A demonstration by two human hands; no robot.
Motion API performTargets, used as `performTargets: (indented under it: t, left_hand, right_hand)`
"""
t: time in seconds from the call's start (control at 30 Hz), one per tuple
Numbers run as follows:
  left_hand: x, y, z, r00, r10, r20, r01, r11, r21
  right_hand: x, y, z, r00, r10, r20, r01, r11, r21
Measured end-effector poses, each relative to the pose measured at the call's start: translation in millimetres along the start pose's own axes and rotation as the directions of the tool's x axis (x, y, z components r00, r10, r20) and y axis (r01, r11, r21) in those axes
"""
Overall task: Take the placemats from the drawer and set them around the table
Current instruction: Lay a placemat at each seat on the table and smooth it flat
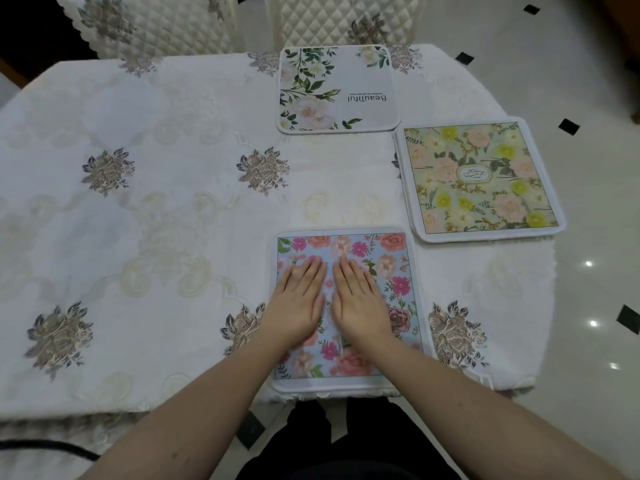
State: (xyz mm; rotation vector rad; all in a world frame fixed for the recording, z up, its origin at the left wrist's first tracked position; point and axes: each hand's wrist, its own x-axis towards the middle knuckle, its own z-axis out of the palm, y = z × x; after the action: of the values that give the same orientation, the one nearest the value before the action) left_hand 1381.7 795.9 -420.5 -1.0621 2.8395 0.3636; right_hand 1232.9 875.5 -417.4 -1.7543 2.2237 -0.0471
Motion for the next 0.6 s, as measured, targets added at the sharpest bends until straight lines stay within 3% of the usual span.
performTargets:
  t: [0.23,0.47,0.6]
  left_hand:
    - [-6.8,-7.1,-1.9,0.999,-0.026,0.035,0.025,0.999,0.019]
    - [-36.9,-42.0,-1.7,0.991,-0.133,0.02,0.131,0.988,0.086]
    - [-46.9,-36.7,-6.8,0.979,-0.204,0.021,0.202,0.977,0.065]
  right_hand:
    - [-11.5,42.3,-9.2,0.999,0.035,-0.025,-0.035,0.999,0.001]
    - [-34.5,94.3,-17.6,0.982,0.181,-0.046,-0.182,0.983,-0.01]
    - [-47.9,91.0,-21.8,0.96,0.274,-0.062,-0.275,0.961,-0.002]
